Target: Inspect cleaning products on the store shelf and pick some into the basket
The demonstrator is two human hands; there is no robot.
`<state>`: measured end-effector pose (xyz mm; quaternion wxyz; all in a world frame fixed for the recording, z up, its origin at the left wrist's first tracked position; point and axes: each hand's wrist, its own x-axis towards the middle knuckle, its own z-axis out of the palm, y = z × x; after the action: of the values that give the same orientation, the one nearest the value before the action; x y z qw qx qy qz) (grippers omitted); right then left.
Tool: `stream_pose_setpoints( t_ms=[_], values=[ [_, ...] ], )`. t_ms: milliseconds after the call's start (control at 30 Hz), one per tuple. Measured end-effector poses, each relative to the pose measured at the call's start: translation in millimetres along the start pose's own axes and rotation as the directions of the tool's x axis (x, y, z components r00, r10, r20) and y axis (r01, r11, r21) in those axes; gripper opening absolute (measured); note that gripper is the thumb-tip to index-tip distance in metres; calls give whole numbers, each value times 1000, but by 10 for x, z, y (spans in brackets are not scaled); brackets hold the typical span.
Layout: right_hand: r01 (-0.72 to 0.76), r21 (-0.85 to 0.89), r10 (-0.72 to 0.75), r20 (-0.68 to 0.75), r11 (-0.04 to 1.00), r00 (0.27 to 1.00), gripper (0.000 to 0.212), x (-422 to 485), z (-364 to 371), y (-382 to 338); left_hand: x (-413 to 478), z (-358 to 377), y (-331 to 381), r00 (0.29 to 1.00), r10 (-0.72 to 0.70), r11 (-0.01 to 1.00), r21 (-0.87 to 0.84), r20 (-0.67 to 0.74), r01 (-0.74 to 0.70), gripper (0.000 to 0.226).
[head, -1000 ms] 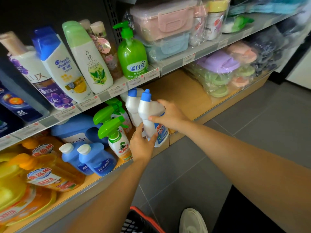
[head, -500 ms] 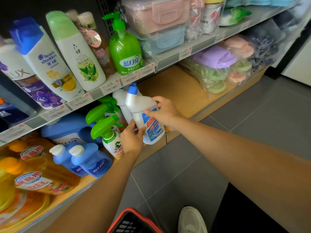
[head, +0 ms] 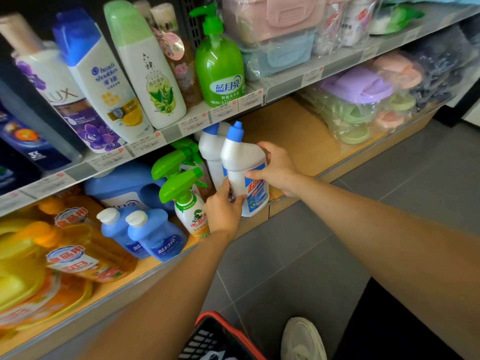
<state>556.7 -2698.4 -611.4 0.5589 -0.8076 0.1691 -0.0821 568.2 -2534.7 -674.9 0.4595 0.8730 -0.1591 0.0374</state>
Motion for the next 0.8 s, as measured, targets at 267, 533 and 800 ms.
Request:
stream_pose_setpoints(
  t_ms=[267,533,800],
  values=[
    [101,-23,-103,-101,995,990,58,-95,131,150,-40,-1,-65,999,12,1000,-7,-42,-12,37],
    [74,-126,-82,-64,989,995,55,-51,76,108,-90,69,-12,989,-128,986,-118,-76,119,66],
    [-13,-247,18,14,969,1000,97,-374,149,63,-481,-424,-84,978,-147,979,-123,145,165,50]
  ],
)
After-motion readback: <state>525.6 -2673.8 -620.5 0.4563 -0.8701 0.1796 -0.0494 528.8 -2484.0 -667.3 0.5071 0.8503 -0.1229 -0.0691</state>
